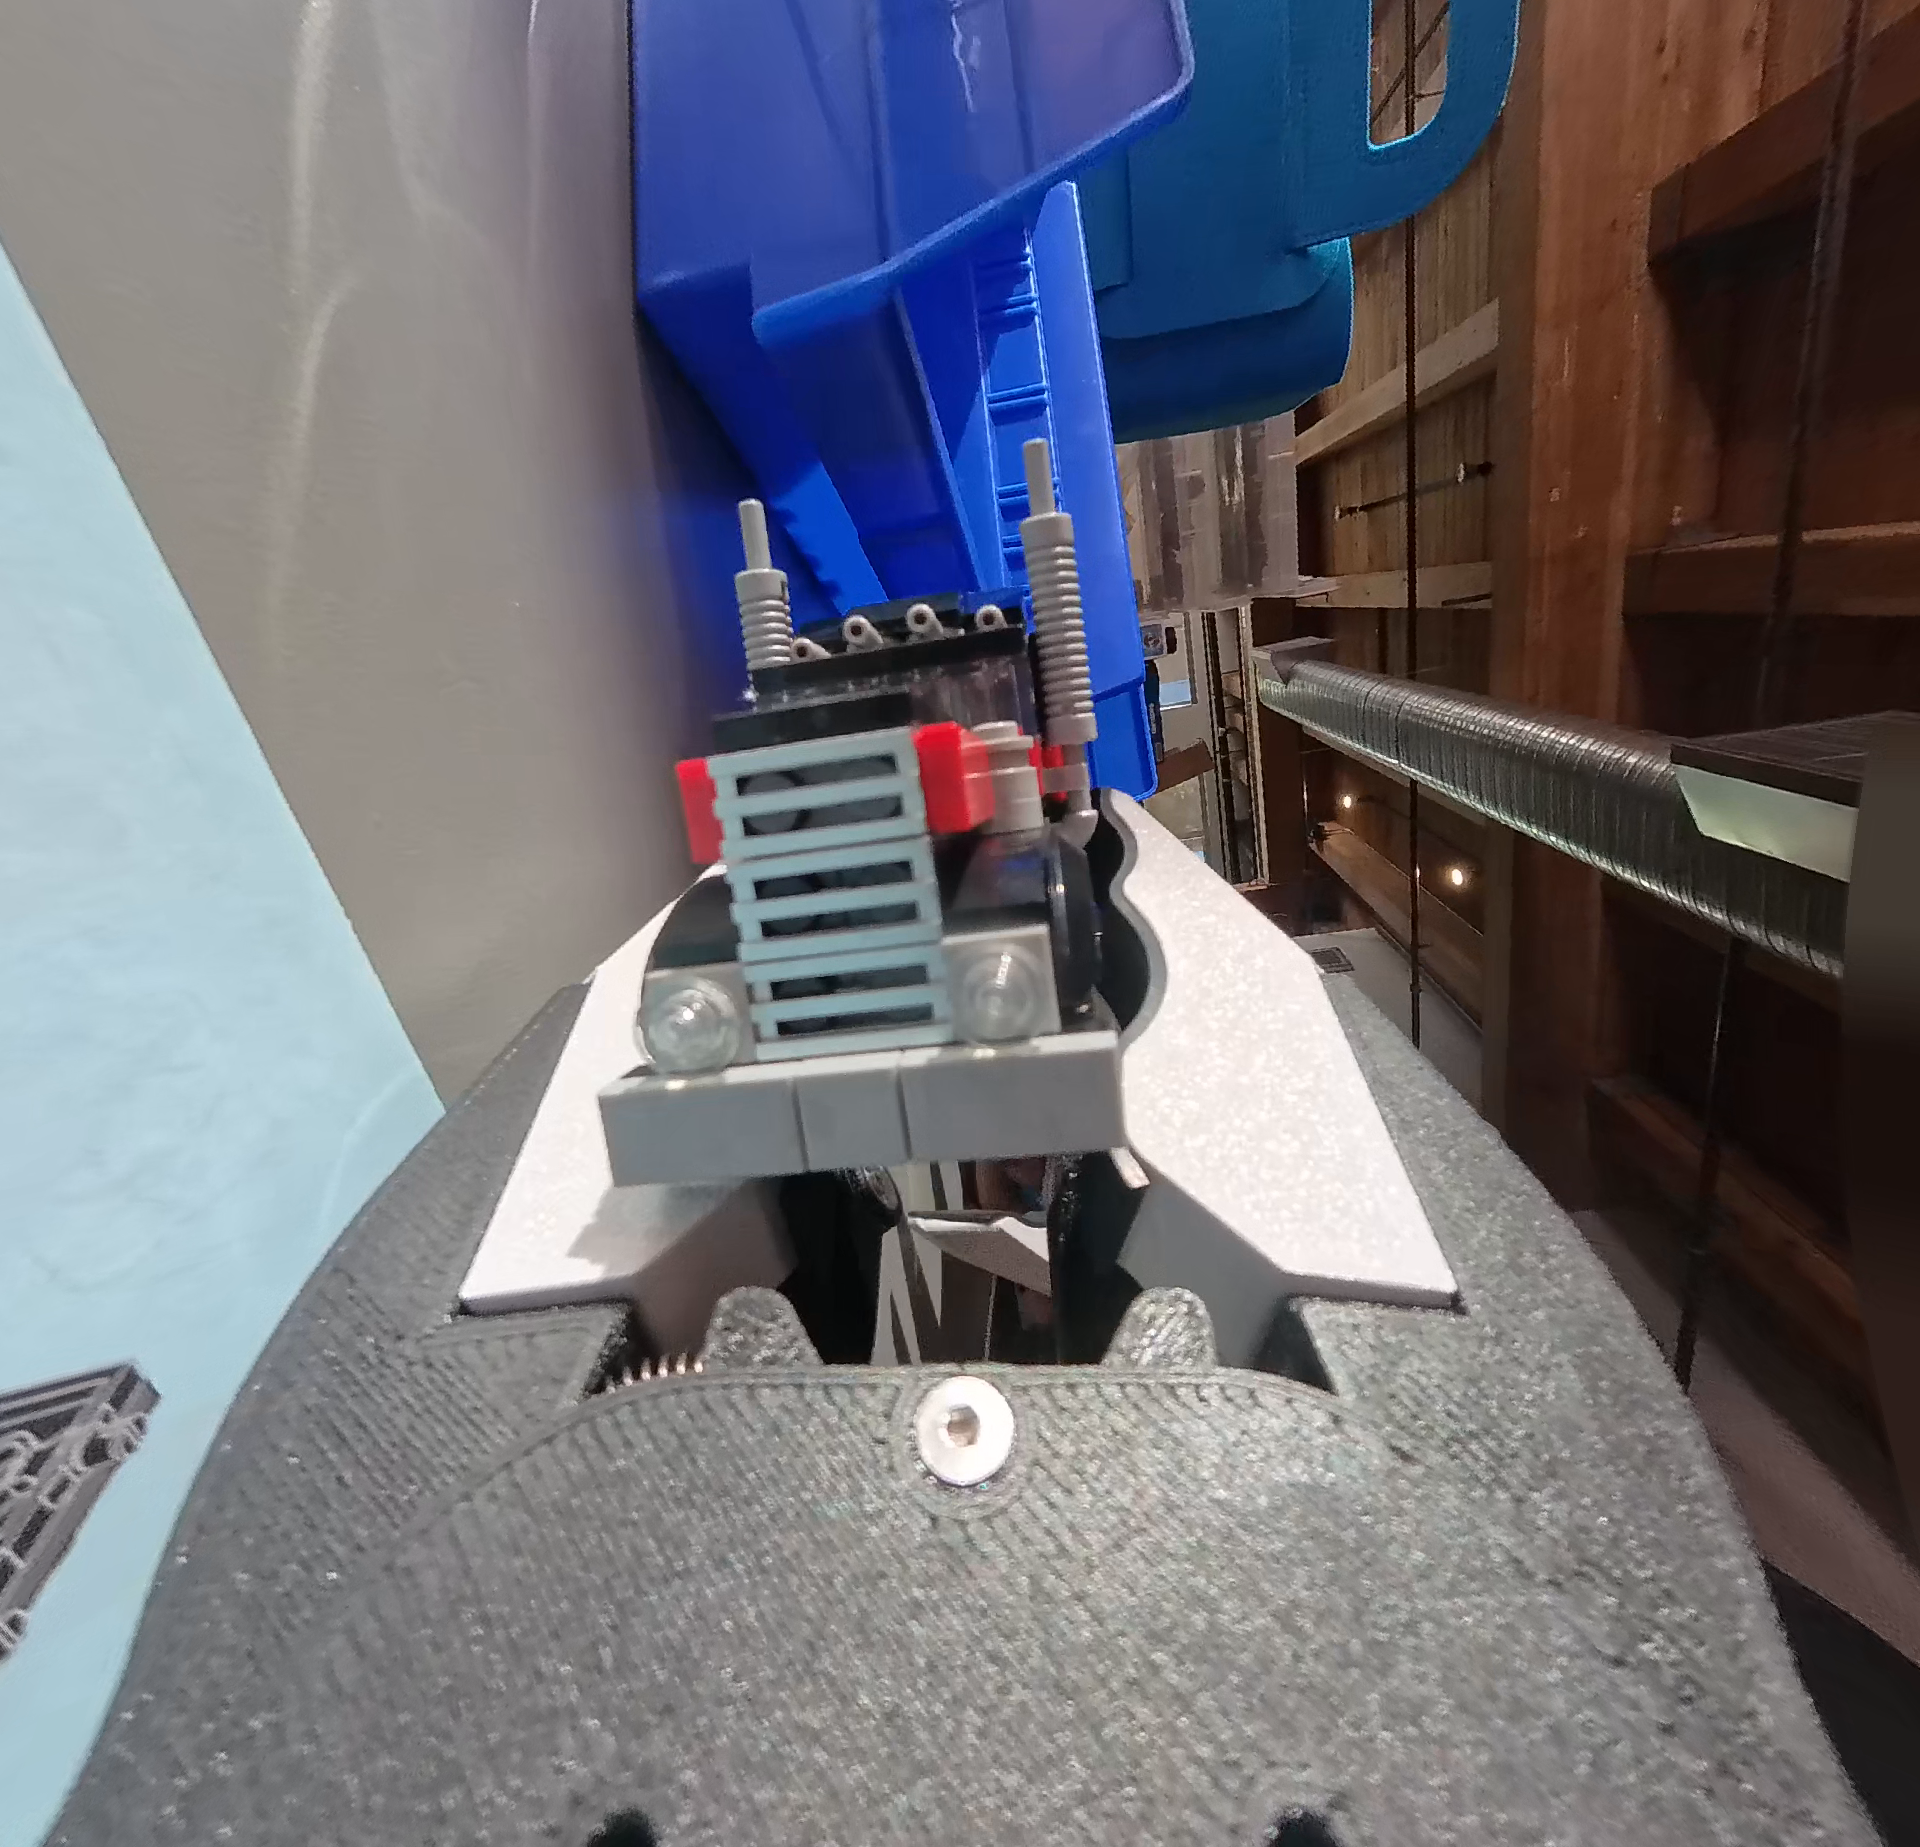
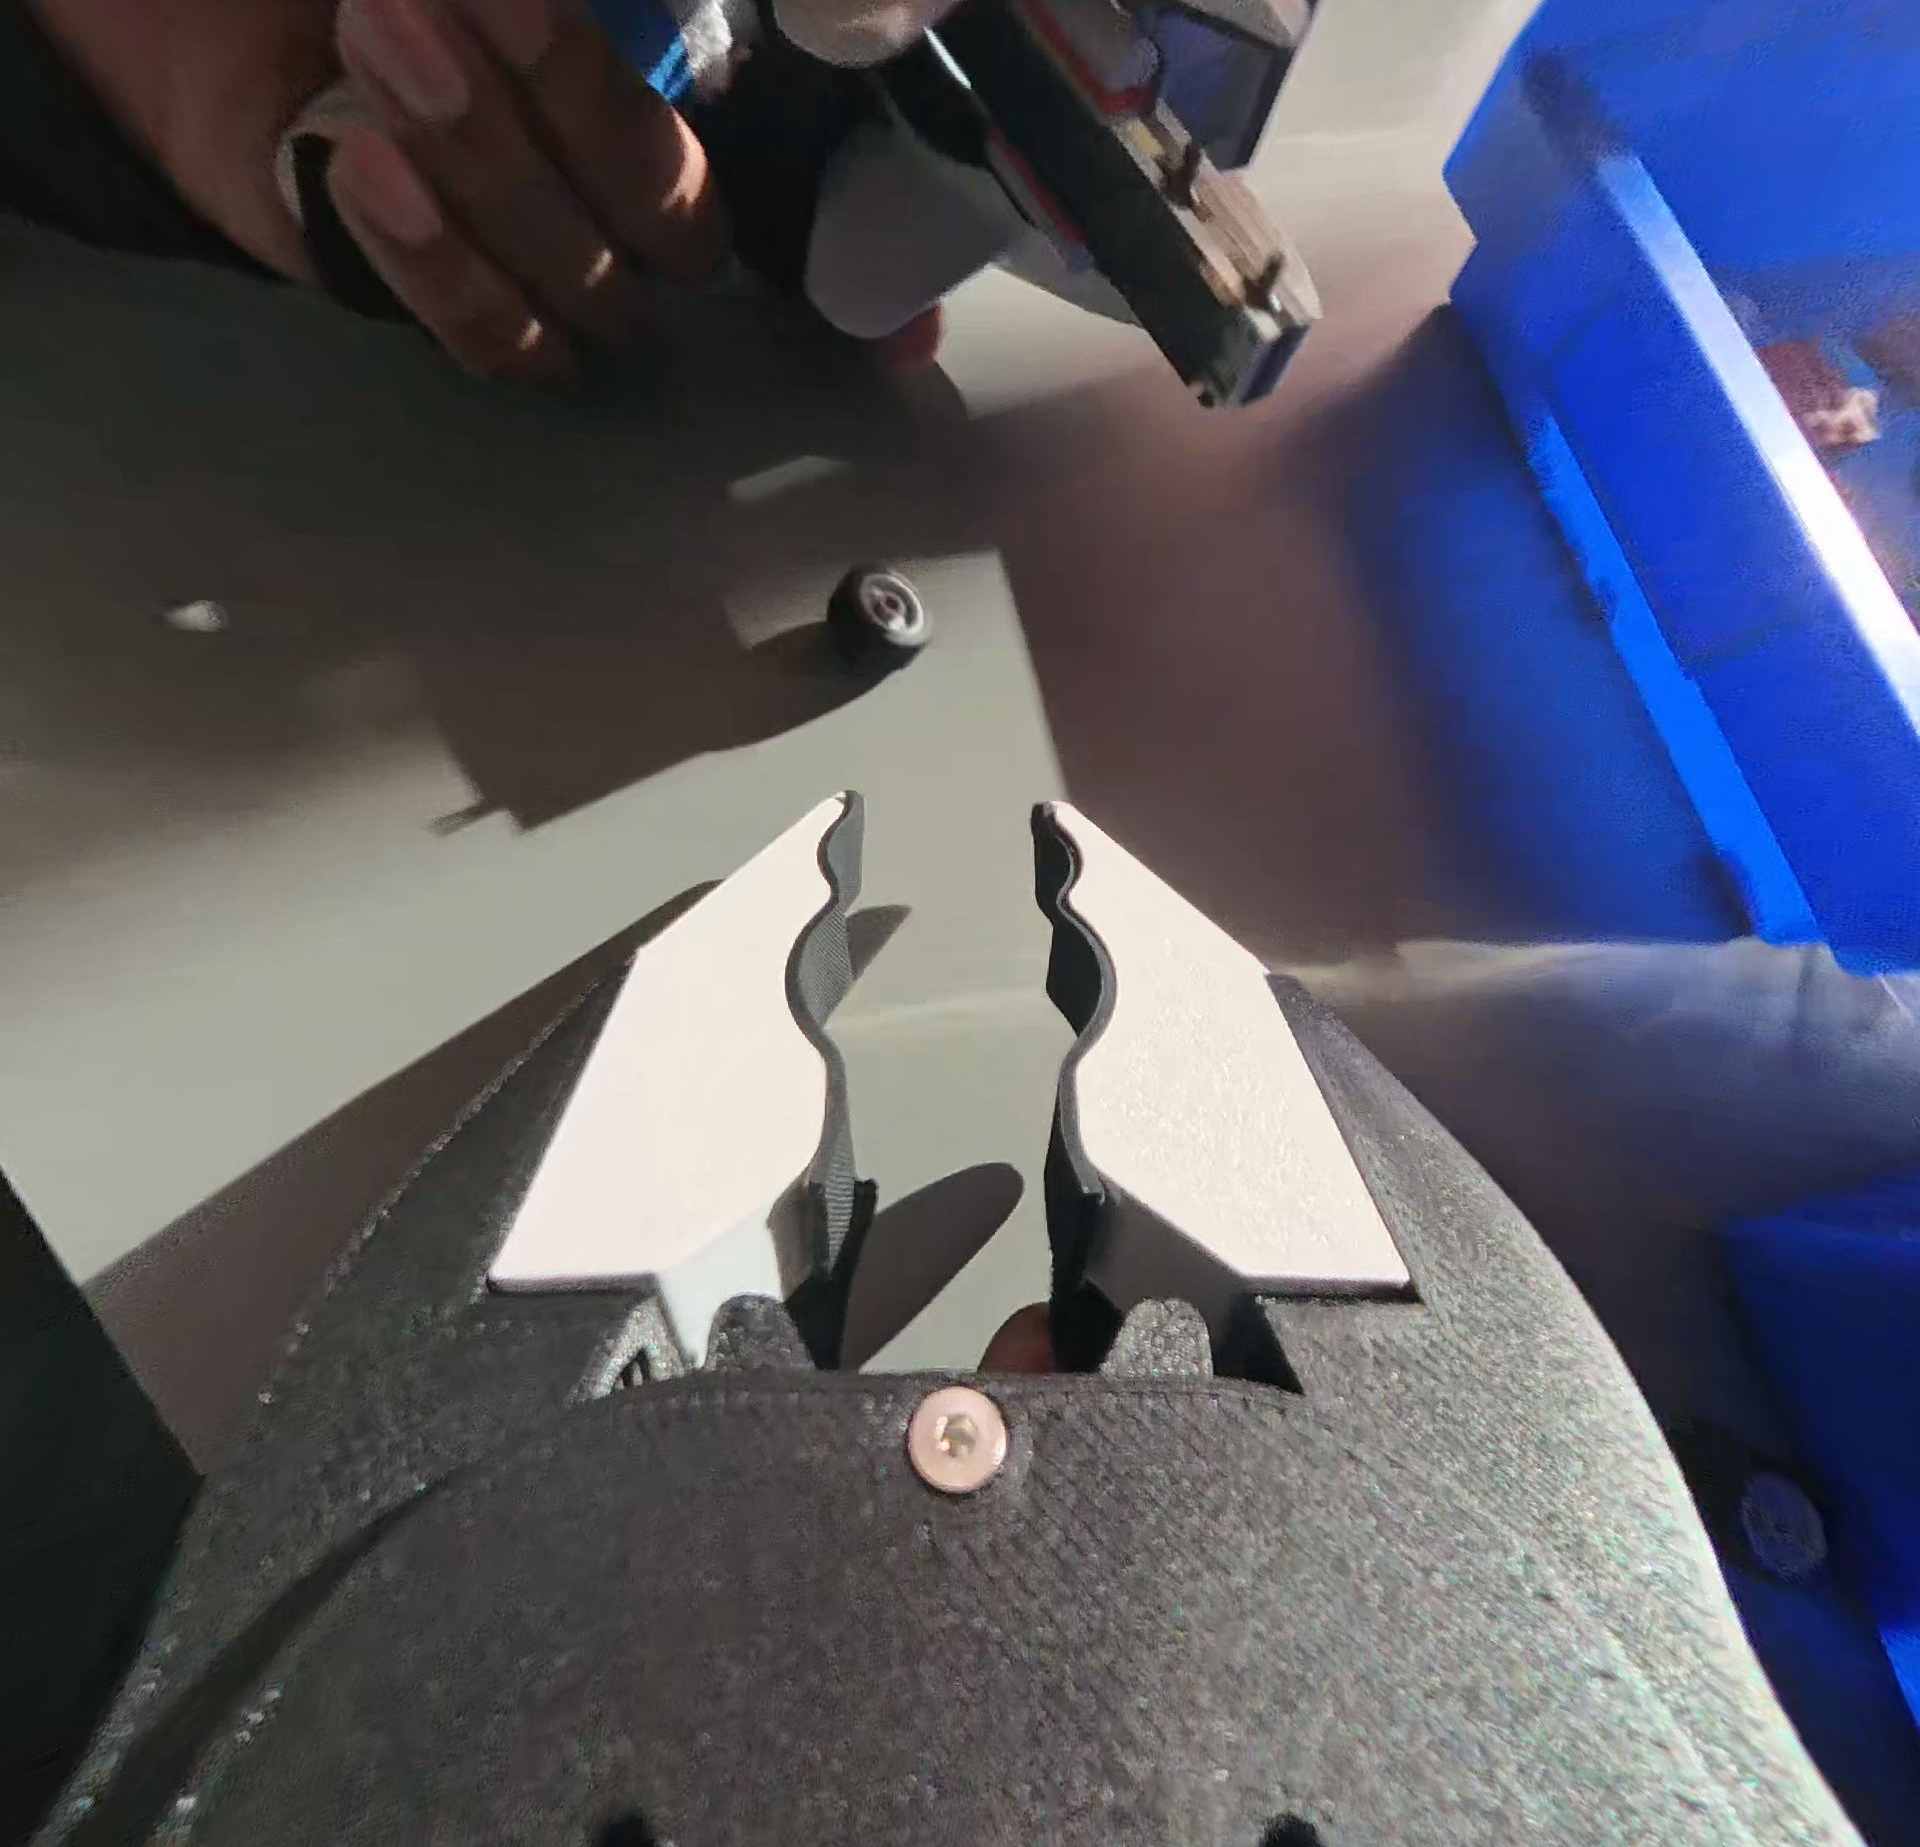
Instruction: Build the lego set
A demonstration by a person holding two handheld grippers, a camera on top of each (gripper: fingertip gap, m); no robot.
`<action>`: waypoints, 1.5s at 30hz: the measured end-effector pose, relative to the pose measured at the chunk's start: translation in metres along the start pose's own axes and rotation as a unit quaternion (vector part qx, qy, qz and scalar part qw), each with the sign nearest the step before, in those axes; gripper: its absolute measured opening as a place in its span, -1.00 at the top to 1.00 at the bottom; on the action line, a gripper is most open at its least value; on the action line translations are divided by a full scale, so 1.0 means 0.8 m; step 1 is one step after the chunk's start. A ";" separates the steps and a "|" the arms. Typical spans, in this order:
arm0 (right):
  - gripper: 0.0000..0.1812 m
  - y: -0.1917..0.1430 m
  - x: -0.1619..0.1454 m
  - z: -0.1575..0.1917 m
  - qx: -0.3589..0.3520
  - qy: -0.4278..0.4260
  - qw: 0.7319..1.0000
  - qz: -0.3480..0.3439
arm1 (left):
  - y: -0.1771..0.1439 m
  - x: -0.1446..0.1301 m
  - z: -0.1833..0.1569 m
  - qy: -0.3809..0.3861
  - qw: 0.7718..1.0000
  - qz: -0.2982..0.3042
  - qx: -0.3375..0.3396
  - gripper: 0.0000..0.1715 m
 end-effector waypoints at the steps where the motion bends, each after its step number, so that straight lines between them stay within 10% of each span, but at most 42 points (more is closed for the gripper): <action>1: 0.61 0.005 0.006 0.003 0.007 -0.002 1.000 -0.003 | 0.000 0.000 0.000 0.001 1.000 0.000 0.000 0.40; 20: 0.72 0.064 0.053 0.022 0.064 -0.021 0.998 0.006 | 0.000 0.000 0.002 -0.009 1.000 0.004 -0.001 0.40; 30: 0.73 0.022 0.103 -0.042 -0.062 0.011 0.990 -0.128 | 0.000 0.000 0.002 -0.008 1.000 0.003 0.001 0.40; 45: 0.74 0.045 0.104 -0.057 -0.079 -0.004 0.993 -0.086 | 0.002 -0.003 0.001 0.002 1.000 0.010 0.007 0.41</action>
Point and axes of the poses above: each gripper's, where its closed fingertips meet, y out along the fingers, x out of its top, z = x × y across the jaws, the point moved 5 cm from there along -y, back along the fingers, and after that the axes turned 5 degrees about -y, right-handed, at the moved point
